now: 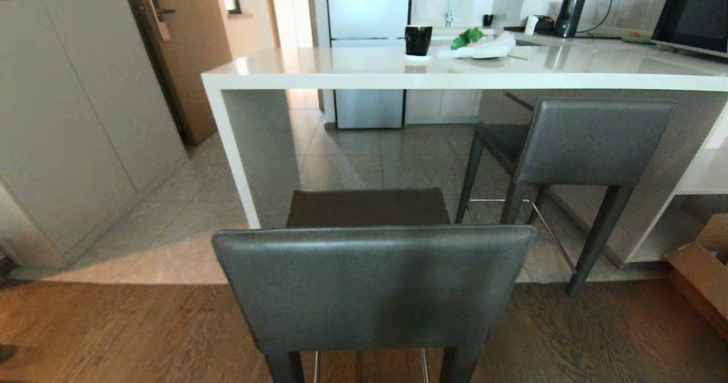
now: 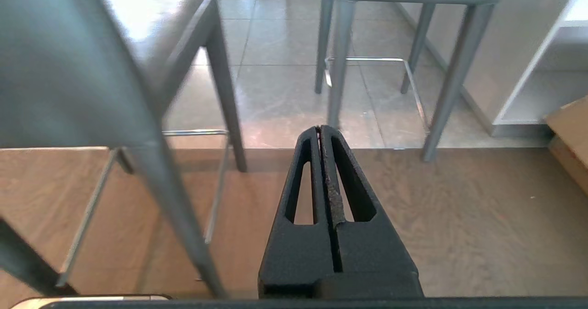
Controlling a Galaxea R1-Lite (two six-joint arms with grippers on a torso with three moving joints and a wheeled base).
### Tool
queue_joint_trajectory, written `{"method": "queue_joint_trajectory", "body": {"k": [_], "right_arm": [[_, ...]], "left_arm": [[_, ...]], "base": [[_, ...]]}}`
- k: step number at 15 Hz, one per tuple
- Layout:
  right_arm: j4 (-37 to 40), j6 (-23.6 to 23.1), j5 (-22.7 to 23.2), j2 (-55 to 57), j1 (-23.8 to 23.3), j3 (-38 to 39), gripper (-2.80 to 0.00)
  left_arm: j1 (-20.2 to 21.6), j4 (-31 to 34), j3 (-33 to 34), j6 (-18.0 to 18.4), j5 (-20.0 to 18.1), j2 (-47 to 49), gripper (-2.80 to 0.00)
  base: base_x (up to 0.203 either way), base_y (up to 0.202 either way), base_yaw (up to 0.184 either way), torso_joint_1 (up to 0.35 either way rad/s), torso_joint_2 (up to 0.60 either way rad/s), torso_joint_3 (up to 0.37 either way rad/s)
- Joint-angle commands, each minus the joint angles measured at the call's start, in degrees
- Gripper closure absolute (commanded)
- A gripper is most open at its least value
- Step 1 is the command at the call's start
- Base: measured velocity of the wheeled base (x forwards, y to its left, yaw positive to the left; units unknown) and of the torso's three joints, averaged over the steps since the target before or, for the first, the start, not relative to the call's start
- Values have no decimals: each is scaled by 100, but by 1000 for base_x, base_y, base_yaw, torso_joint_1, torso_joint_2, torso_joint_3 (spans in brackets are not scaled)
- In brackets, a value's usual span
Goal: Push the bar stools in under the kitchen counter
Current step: Push the gray chair back under the dining table
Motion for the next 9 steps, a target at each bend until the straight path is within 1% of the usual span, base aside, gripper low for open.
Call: {"method": "queue_joint_trajectory", "body": {"k": [1, 4, 5, 9], "right_arm": [[1, 0, 2, 9, 1, 5, 0], [1, 4, 2, 9, 1, 0, 0], [1, 4, 2, 9, 1, 0, 0], [1, -13, 2, 9, 1, 0, 0]], "left_arm": [[0, 2, 9, -4, 0, 9, 0], [0, 3, 9, 4, 0, 9, 0], [0, 3, 9, -4, 0, 9, 0], [0, -3, 9, -4, 0, 9, 0]], "base": [[0, 197, -3, 1, 1, 1], [0, 182, -1, 2, 2, 3], [0, 86, -3, 2, 2, 2], [0, 0, 0, 0, 0, 0]]}}
